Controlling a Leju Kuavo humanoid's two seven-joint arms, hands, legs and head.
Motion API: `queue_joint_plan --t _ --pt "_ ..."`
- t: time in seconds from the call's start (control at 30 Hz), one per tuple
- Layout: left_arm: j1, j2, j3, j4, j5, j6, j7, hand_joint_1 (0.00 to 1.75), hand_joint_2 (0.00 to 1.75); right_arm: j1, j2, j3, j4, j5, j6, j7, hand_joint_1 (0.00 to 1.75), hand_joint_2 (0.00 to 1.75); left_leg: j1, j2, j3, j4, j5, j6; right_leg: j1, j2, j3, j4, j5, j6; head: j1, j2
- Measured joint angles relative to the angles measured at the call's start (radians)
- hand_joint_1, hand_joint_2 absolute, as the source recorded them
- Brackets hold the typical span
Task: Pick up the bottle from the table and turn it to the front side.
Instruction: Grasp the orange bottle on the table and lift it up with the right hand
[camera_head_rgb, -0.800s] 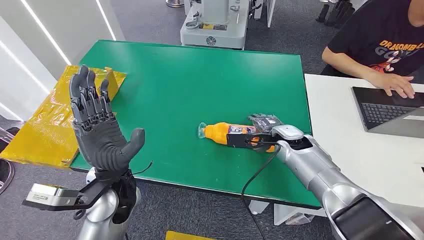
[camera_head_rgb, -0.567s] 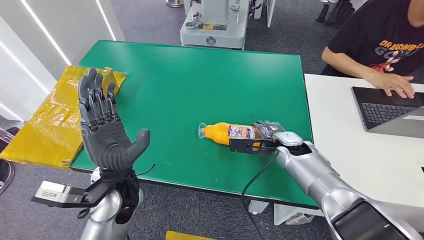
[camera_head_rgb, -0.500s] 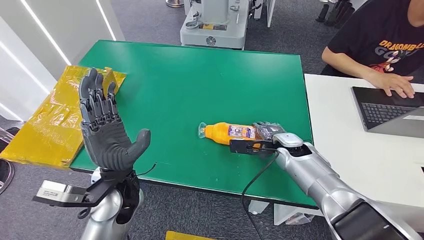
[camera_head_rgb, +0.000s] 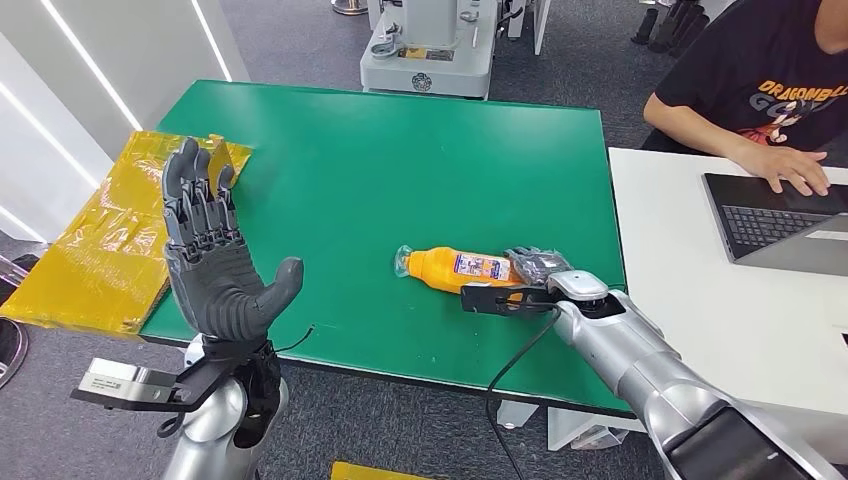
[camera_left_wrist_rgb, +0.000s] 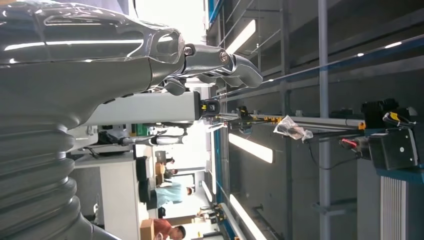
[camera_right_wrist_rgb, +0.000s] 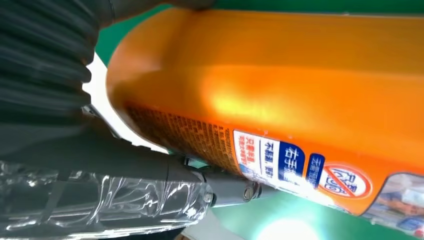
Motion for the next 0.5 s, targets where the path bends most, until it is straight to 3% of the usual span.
queue_joint_plan --t 0.33,0.5 --pt "0.0 0.006 0.0 0.001 0.0 -0.003 -0.001 0.0 1.75 0.001 0.0 0.004 0.0 -0.012 -0.072 -0.02 1.75 1.75 0.0 0.0 0.0 0.0 0.0 0.0 0.0 0.0 0.0 0.0 0.0 0.0 0.0 0.0" --pt "0.001 0.006 0.0 0.001 -0.001 0.003 -0.006 0.0 1.75 0.011 0.005 -0.001 -0.006 -0.021 -0.181 -0.045 1.75 1.75 0.0 0.0 -0.001 0.0 0.0 0.0 0.0 0.0 0.0 0.0 0.0 0.0 0.0 0.0"
